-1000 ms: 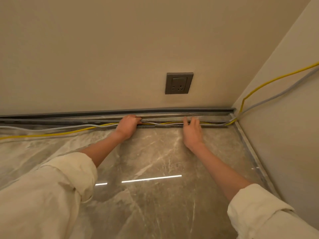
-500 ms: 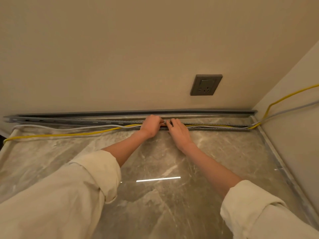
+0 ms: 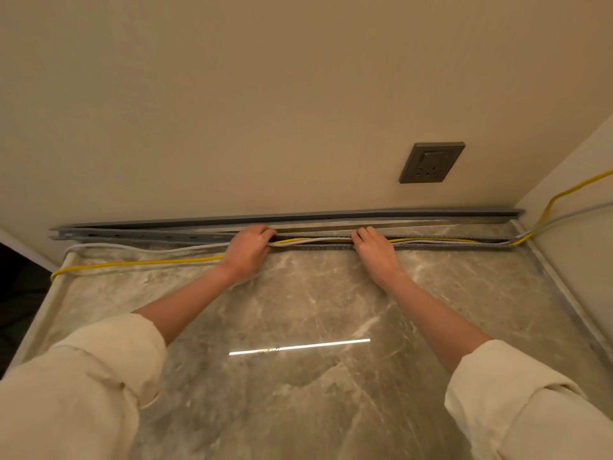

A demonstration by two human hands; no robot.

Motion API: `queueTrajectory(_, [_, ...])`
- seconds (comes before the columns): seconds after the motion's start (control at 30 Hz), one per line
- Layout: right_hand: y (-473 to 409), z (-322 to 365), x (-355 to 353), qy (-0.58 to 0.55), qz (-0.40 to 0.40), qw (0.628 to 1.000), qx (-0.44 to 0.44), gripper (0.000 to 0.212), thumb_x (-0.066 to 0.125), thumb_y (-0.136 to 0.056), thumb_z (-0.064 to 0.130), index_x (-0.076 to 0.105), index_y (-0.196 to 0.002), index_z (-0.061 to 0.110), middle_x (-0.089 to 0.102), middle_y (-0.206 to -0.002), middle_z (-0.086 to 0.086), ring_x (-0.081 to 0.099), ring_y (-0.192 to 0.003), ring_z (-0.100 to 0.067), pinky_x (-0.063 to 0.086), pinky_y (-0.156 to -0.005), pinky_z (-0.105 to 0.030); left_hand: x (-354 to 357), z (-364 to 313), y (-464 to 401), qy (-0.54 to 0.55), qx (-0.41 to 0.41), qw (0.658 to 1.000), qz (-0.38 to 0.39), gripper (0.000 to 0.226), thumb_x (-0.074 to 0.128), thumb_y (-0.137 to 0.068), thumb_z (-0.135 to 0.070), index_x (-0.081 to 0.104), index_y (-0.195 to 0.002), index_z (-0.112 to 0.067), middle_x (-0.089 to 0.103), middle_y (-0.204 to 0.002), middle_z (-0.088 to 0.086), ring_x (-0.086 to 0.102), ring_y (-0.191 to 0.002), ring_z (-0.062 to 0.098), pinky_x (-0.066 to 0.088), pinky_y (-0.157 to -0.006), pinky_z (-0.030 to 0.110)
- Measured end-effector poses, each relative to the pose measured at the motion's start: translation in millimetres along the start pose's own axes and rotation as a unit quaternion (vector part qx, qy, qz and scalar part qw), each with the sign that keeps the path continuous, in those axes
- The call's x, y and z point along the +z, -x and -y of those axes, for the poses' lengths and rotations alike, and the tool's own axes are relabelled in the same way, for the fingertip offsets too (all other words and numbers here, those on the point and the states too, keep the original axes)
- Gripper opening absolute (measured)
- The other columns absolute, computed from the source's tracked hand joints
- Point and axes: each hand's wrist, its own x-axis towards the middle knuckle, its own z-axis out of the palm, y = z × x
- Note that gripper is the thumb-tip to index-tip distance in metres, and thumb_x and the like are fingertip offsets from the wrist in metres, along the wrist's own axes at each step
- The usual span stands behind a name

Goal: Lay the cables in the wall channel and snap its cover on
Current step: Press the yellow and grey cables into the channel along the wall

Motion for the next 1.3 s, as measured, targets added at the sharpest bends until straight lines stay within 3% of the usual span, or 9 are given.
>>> queueTrajectory(0.17, [1,4,-2,0.018,-0.002,1.0,0.014,0.038,0.053,-0.09,0.004,0.047,-0.128,0.001,0.056,-0.119,-0.014,0.05,-0.11,-0.028,0.045,-0.087,-0.035,-22,48,25,-0.045,0.027,0.998,-0.016,0.042,0.059,-0.09,-0.032,0.057,-0.12,-0.003,0.064,-0.113,0.017,0.059,-0.103,0.033,0.052,-0.082,0.044])
queueTrajectory(0.33, [0,15,-6,0.028,0.017,0.998,0.046,0.046,0.052,-0.087,-0.001,0.042,-0.132,0.0,0.052,-0.123,-0.016,0.046,-0.116,-0.029,0.044,-0.091,-0.036,-25,67,32,-0.032,0.064,0.996,-0.06,0.026,0.064,-0.088,-0.018,0.067,-0.108,-0.002,0.069,-0.093,0.018,0.063,-0.082,0.034,0.054,-0.063,0.041])
queueTrajectory(0.53, [-10,16,-10,0.011,0.022,0.998,0.055,0.052,0.058,-0.087,0.0,0.039,-0.135,0.0,0.045,-0.13,-0.018,0.043,-0.121,-0.031,0.047,-0.091,-0.036,-17,73,27,0.099,-0.014,0.992,-0.07,0.021,0.063,-0.088,-0.016,0.07,-0.106,-0.007,0.071,-0.091,0.012,0.061,-0.085,0.028,0.051,-0.074,0.039])
queueTrajectory(0.73, [-17,30,-1,-0.092,-0.017,0.988,0.119,0.039,0.025,-0.101,0.013,0.04,-0.131,-0.006,0.041,-0.137,-0.026,0.037,-0.126,-0.039,0.032,-0.103,-0.045,-16,76,27,0.222,-0.09,0.969,-0.065,0.017,0.068,-0.083,-0.012,0.074,-0.099,-0.013,0.074,-0.093,0.003,0.063,-0.084,0.012,0.051,-0.078,0.028])
queueTrajectory(0.87, [-19,61,-7,-0.169,-0.018,0.977,0.13,0.04,0.033,-0.1,0.018,0.039,-0.135,0.001,0.041,-0.138,-0.022,0.038,-0.127,-0.036,0.034,-0.105,-0.044,-18,80,20,0.29,-0.176,0.939,-0.062,0.01,0.075,-0.076,-0.012,0.077,-0.084,-0.017,0.075,-0.082,-0.004,0.064,-0.077,-0.004,0.051,-0.079,0.019])
queueTrajectory(1.0, [-26,113,-9,-0.144,-0.051,0.988,-0.011,0.058,0.061,-0.084,0.0,0.037,-0.137,0.003,0.048,-0.129,-0.018,0.049,-0.117,-0.029,0.044,-0.099,-0.038,-15,82,21,0.279,-0.158,0.946,-0.052,0.007,0.076,-0.075,-0.01,0.076,-0.081,-0.014,0.075,-0.085,0.0,0.067,-0.079,0.004,0.05,-0.082,0.02])
queueTrajectory(1.13, [-48,157,-17,-0.188,-0.036,0.978,-0.086,0.029,0.038,-0.099,0.026,0.053,-0.117,0.009,0.056,-0.116,-0.01,0.052,-0.107,-0.027,0.042,-0.087,-0.038,-17,83,25,0.226,-0.085,0.969,-0.051,0.007,0.071,-0.08,-0.012,0.076,-0.083,-0.009,0.075,-0.09,0.006,0.068,-0.085,0.015,0.052,-0.087,0.028])
queueTrajectory(1.2, [-58,172,-19,-0.146,-0.046,0.981,-0.116,0.024,0.04,-0.099,0.022,0.055,-0.112,0.008,0.055,-0.11,-0.009,0.052,-0.103,-0.027,0.042,-0.08,-0.036,-18,84,28,0.184,-0.05,0.981,-0.044,0.013,0.067,-0.083,-0.015,0.075,-0.089,-0.007,0.075,-0.095,0.008,0.068,-0.09,0.019,0.05,-0.087,0.029])
queueTrajectory(1.3, [-67,183,-16,-0.135,-0.039,0.981,-0.131,0.023,0.045,-0.097,0.014,0.058,-0.112,0.003,0.055,-0.113,-0.01,0.05,-0.105,-0.025,0.042,-0.083,-0.035,-18,87,32,0.143,-0.02,0.989,-0.032,0.02,0.061,-0.088,-0.019,0.073,-0.098,-0.007,0.072,-0.105,0.009,0.064,-0.098,0.022,0.047,-0.091,0.033])
